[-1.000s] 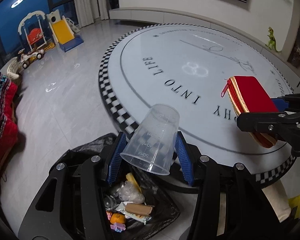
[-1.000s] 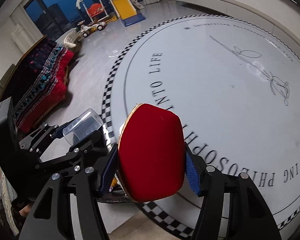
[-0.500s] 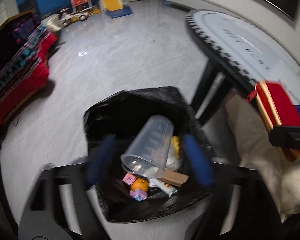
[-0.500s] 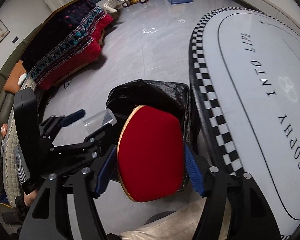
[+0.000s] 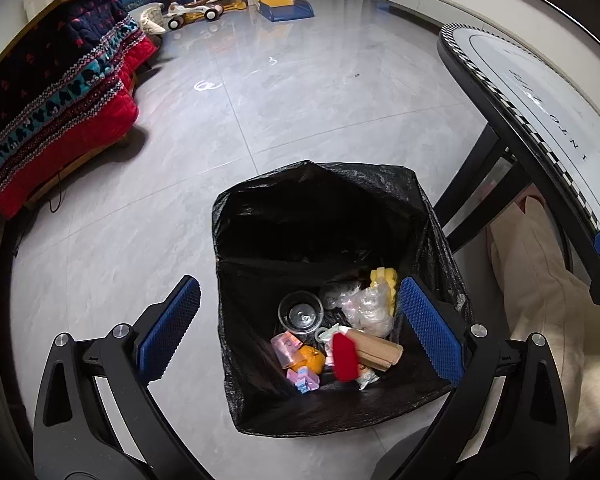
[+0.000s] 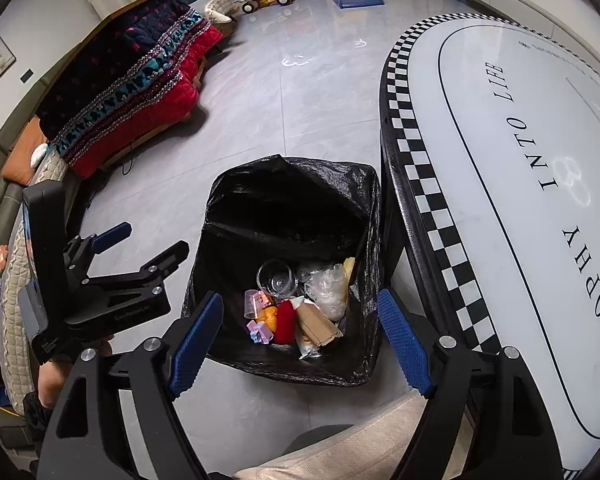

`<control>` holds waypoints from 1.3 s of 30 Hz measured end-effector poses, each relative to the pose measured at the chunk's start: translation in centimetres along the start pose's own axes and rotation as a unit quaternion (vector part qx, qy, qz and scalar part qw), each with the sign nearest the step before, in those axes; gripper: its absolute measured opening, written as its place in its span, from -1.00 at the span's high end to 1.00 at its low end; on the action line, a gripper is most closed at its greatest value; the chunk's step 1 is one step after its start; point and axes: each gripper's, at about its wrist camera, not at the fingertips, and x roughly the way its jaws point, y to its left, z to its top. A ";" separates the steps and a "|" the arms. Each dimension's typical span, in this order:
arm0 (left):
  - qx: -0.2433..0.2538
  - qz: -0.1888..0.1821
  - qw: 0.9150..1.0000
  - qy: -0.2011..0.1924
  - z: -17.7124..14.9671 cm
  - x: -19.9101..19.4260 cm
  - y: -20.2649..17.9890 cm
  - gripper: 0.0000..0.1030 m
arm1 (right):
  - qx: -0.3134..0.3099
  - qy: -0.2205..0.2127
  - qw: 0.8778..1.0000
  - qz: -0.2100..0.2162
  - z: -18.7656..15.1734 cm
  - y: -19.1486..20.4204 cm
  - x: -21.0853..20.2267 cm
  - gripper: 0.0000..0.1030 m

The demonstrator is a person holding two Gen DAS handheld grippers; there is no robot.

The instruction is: Collect trash

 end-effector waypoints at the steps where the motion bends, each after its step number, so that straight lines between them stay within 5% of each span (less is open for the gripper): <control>1: 0.001 -0.002 1.000 0.000 0.1 0.0 -0.3 -0.88 | 0.002 -0.001 1.000 0.002 0.0 -0.2 -0.1 -0.56; 10: 0.023 -0.040 0.999 -0.021 2.8 -1.5 -4.0 -0.88 | 0.016 -0.040 0.999 -0.004 0.5 -2.9 -3.4 -0.58; 21: 0.104 -0.102 0.988 -0.050 8.2 -3.2 -15.2 -0.88 | 0.087 -0.085 0.991 -0.060 0.5 -11.9 -8.4 -0.62; 31: 0.179 -0.145 0.972 -0.047 10.8 -3.1 -25.7 -0.88 | 0.171 -0.116 0.972 -0.114 -1.6 -21.0 -12.0 -0.62; 39: 0.198 -0.179 0.963 -0.048 11.9 -1.6 -32.4 -0.88 | 0.241 -0.140 0.944 -0.177 -3.9 -28.4 -13.1 -0.62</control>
